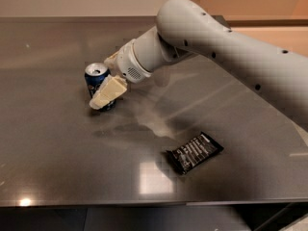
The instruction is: Knock pepsi can over
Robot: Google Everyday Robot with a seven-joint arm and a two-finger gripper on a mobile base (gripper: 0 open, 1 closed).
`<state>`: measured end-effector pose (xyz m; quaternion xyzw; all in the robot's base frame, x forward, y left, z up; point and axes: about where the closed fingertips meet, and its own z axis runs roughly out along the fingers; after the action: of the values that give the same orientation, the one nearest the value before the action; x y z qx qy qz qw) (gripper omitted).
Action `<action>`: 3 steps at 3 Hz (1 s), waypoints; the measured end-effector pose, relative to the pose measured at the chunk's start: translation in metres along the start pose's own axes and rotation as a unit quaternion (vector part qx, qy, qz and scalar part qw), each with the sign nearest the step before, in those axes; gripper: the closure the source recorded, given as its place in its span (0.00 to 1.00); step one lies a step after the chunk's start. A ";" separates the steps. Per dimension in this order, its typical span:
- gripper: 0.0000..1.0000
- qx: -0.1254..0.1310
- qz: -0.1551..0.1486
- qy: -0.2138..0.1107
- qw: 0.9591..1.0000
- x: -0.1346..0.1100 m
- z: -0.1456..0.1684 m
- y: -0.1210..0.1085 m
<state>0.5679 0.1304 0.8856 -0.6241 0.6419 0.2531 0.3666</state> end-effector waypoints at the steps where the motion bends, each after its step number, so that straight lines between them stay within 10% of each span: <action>1: 0.41 -0.004 0.000 -0.009 1.000 -0.004 0.001 -0.007; 3: 0.88 -0.001 -0.019 0.032 0.999 -0.014 -0.027 -0.016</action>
Offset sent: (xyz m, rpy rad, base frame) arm 0.0184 -0.0091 0.0167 0.0024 -0.0062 0.0177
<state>0.5792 0.1166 0.9150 -0.6444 0.6409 0.2268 0.3502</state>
